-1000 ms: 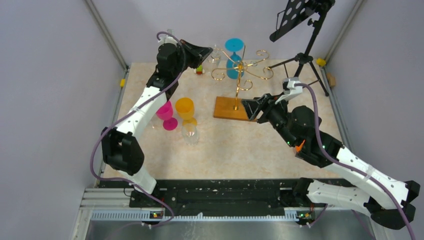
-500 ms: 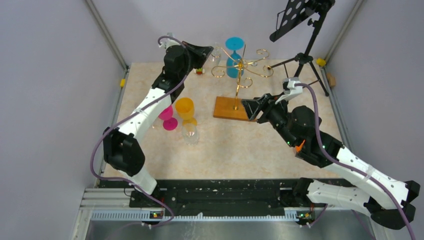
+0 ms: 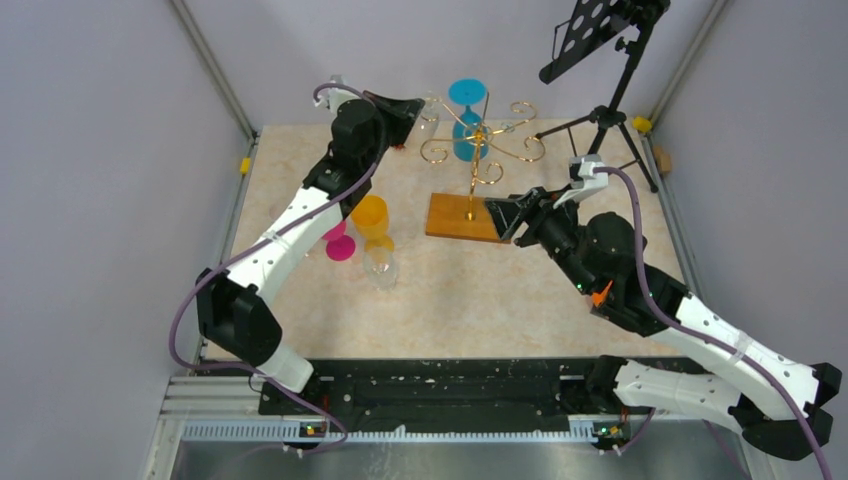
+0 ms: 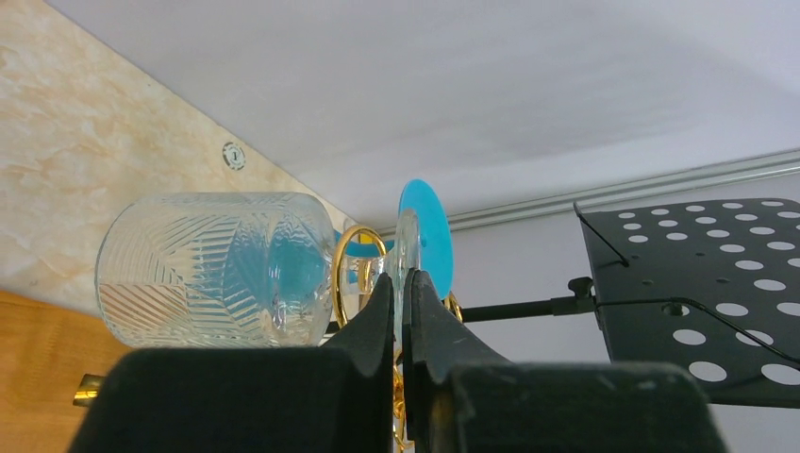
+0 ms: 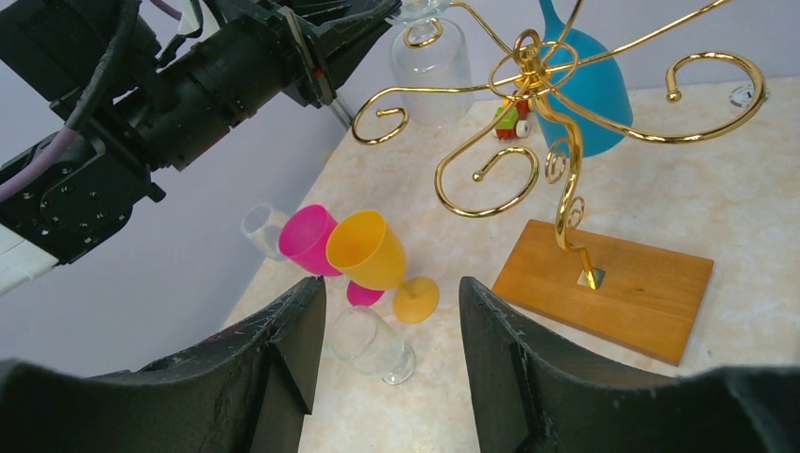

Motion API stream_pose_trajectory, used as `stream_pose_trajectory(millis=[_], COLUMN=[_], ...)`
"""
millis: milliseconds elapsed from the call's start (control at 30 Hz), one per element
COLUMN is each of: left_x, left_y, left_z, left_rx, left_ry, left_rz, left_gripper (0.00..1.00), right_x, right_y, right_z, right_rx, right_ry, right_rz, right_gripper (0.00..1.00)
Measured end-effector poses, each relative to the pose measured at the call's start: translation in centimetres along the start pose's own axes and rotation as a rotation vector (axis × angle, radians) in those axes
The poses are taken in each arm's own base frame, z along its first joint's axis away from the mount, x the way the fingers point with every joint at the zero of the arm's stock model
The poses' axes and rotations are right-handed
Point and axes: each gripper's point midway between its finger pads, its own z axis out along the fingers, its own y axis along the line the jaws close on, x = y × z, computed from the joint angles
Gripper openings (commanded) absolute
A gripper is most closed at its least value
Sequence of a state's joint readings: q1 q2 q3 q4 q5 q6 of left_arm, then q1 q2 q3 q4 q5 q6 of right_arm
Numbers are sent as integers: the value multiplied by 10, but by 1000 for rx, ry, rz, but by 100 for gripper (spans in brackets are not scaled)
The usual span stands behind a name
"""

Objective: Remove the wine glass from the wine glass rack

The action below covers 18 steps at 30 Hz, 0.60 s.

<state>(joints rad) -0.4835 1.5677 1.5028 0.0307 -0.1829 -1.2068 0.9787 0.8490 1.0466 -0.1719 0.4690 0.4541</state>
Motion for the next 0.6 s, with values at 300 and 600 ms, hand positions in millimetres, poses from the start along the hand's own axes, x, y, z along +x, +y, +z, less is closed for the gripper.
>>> stream_pose_trajectory(millis=[300, 600], left_x=[0, 0], left_y=[1, 3], left_z=[-1, 3], left_rx=[-5, -13], left_ry=[-4, -28], left_rz=[-12, -43], left_gripper=[0, 0], right_x=[1, -2], right_y=[-1, -1], right_z=[-2, -5], right_rx=[-3, -6], right_ry=[1, -6], right_rz=[4, 15], right_gripper=[56, 56])
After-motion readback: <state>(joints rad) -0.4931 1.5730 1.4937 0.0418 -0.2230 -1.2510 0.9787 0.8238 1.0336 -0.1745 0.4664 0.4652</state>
